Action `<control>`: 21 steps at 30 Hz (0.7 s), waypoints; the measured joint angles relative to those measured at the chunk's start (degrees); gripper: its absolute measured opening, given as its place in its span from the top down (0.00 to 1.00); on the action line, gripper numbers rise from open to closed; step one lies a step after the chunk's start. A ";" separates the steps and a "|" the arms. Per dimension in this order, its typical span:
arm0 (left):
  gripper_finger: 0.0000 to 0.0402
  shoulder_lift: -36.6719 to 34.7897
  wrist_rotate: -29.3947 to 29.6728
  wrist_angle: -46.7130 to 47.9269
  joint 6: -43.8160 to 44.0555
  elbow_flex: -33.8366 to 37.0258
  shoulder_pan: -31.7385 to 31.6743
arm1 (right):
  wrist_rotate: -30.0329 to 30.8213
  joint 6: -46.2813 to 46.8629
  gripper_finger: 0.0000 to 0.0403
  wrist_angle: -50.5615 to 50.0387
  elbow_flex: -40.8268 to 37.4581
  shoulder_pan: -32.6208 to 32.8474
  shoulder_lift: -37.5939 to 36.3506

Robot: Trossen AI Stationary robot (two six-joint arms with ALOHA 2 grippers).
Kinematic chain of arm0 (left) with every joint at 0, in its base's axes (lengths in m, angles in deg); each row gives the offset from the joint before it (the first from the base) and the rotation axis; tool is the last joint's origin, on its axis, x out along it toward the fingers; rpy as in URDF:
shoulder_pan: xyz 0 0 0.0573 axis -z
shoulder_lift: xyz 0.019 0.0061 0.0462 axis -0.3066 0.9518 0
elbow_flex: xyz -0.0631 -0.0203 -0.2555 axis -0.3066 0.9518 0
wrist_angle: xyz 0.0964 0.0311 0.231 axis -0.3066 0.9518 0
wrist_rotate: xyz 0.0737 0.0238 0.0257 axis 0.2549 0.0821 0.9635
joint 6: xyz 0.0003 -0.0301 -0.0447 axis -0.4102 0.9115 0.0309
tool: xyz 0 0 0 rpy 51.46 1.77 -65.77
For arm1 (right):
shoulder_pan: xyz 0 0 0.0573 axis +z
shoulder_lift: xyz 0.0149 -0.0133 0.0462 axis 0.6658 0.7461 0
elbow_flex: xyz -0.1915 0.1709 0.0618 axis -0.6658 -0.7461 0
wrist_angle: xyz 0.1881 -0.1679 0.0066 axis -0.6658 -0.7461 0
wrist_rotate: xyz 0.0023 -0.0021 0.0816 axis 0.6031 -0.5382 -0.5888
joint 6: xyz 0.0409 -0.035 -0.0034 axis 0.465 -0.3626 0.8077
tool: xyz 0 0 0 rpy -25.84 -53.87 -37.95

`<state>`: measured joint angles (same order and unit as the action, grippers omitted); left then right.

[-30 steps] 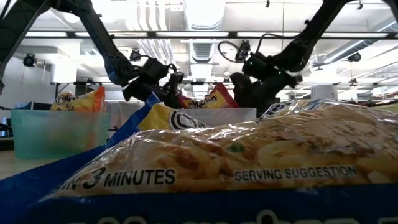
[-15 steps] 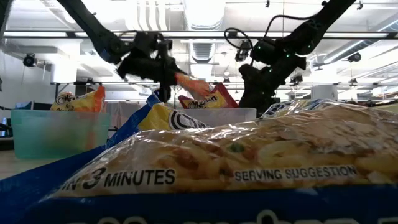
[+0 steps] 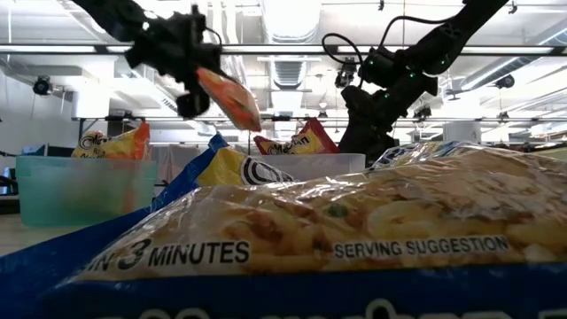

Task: Sort Maruchan noodles
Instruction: Put the orange noodle pack into the green bin

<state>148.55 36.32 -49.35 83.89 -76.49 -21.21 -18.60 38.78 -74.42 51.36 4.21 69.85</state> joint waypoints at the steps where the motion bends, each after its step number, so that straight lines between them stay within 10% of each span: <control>1: 1.00 -1.07 -0.06 0.97 -0.11 0.00 0.38 | 0.01 0.00 0.69 0.00 0.00 0.00 0.00; 21: 1.00 -11.21 2.06 36.53 -7.49 0.00 10.45 | -0.04 0.02 0.69 0.08 0.00 0.00 0.00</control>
<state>137.33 38.37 -12.82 76.40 -76.49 -10.76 -18.65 38.81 -74.34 51.36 4.21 69.85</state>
